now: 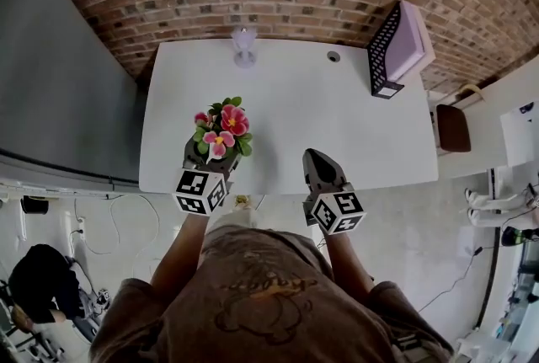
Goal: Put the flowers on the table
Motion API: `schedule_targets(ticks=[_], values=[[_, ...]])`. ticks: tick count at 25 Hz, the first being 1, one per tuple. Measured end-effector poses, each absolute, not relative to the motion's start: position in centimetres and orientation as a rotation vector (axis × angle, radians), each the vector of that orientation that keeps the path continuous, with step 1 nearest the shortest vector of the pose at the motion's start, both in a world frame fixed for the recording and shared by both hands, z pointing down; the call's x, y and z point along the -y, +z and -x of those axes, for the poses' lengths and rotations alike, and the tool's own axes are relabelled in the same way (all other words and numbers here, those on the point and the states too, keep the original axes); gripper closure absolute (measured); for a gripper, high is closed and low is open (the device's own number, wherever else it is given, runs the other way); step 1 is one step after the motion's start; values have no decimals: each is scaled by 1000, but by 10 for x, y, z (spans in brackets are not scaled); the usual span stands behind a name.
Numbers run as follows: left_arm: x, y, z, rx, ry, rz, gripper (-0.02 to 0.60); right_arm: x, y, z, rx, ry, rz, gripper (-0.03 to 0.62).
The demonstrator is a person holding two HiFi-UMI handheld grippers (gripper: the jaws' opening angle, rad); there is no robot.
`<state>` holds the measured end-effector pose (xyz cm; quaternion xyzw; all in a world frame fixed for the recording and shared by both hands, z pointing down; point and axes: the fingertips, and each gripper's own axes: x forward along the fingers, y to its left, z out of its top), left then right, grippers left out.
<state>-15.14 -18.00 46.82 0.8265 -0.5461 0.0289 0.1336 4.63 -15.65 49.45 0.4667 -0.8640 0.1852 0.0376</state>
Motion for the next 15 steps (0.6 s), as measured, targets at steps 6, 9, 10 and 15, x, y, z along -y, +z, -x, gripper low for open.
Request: schedule_targets(ticks=[6, 9, 10, 15], values=[[224, 472, 161, 1489, 86, -2452, 221, 183, 493, -30, 2603, 562, -1514, 589], [238, 478, 156, 1434, 93, -2471, 221, 189, 492, -33, 2570, 561, -1564, 589], [242, 479, 153, 1417, 98, -2478, 221, 190, 492, -35, 2559, 561, -1579, 589], [257, 484, 141, 1377, 105, -2496, 221, 201, 491, -45, 2536, 554, -1617, 591]])
